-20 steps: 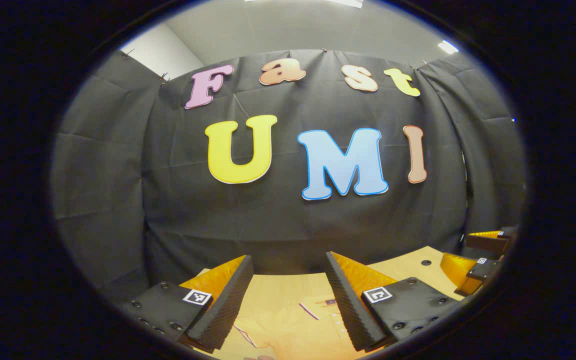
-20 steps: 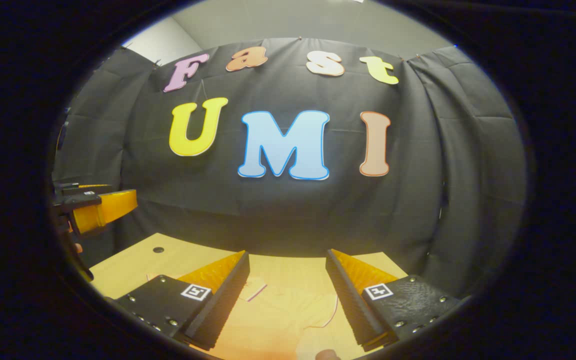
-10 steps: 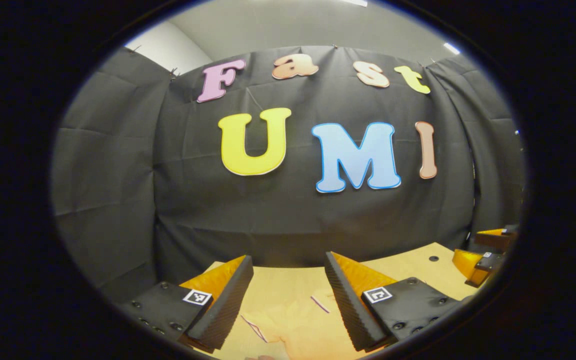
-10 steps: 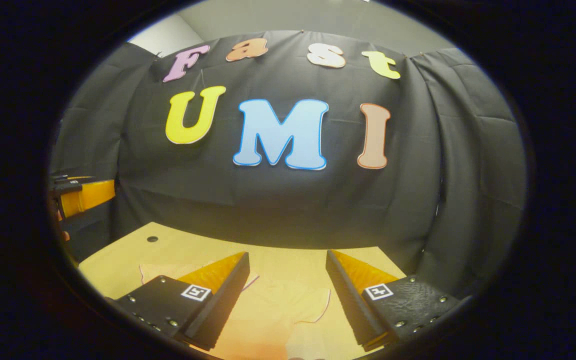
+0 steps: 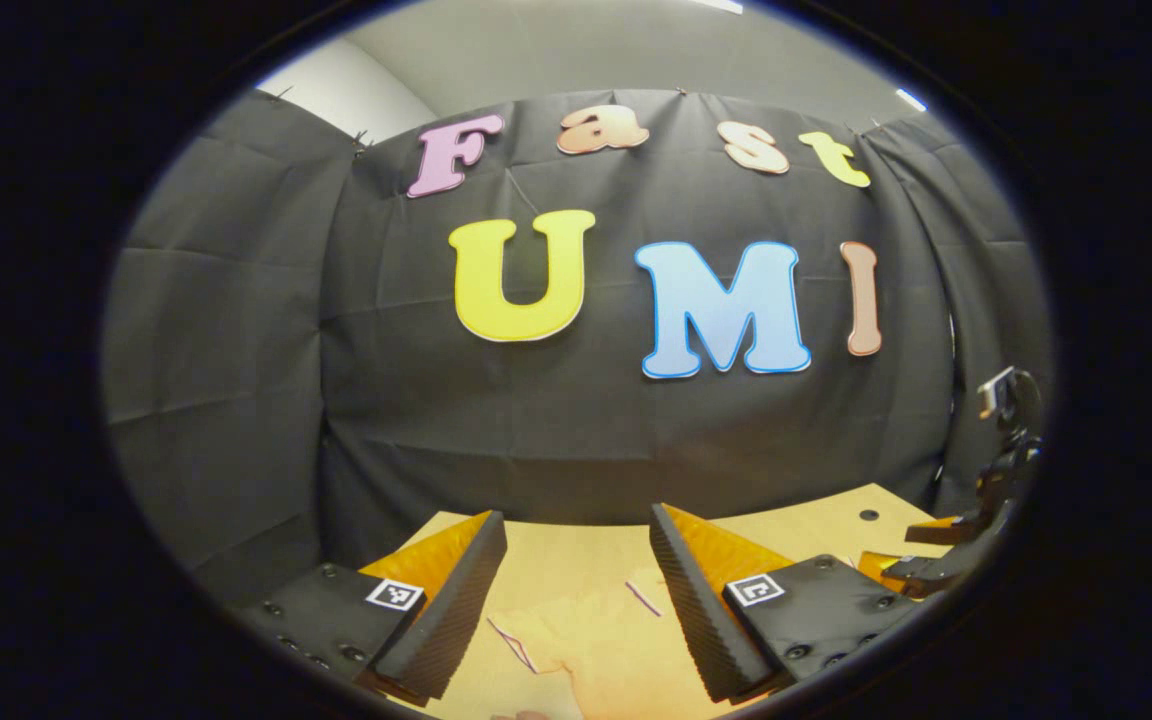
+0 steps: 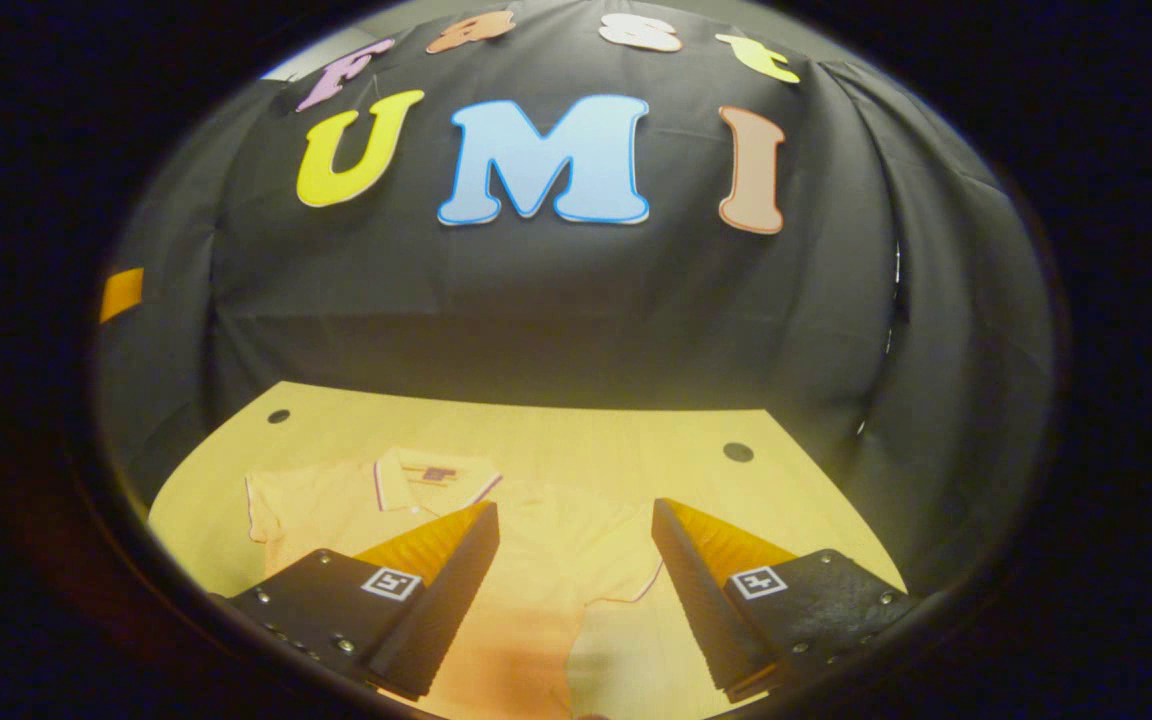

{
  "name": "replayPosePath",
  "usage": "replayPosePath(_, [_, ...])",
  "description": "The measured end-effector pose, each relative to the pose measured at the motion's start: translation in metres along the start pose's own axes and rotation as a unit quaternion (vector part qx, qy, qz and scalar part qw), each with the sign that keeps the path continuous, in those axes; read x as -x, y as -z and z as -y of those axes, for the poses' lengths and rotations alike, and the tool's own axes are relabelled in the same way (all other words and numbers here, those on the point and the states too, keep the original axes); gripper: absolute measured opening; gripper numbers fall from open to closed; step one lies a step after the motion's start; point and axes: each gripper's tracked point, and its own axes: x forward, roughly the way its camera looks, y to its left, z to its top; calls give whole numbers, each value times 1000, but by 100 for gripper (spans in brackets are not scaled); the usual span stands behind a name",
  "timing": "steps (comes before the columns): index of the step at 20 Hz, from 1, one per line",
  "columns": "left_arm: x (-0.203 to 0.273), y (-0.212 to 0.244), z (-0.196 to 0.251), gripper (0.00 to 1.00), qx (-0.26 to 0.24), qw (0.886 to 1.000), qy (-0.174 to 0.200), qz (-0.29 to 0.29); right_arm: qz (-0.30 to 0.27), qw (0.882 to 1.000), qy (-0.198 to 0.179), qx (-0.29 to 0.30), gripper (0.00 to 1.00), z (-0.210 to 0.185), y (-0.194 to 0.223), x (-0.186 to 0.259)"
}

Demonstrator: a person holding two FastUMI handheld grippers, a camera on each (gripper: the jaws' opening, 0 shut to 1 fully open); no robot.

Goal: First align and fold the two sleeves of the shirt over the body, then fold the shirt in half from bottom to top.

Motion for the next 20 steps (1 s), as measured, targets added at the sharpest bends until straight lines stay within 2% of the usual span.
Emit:
replayPosePath(11, [-5, 22, 9, 94, -4, 1000, 10, -25, -91, 995, 35, -12, 97, 14, 26, -102])
replayPosePath(14, [-13, 23, 9, 94, -15, 999, 12, -27, -123, 990, 59, -21, 97, 37, 61, -113])
replayPosePath(20, [-19, 30, 4, 94, -23, 999, 8, -36, -173, 980, 83, -47, 97, 59, 93, -131])
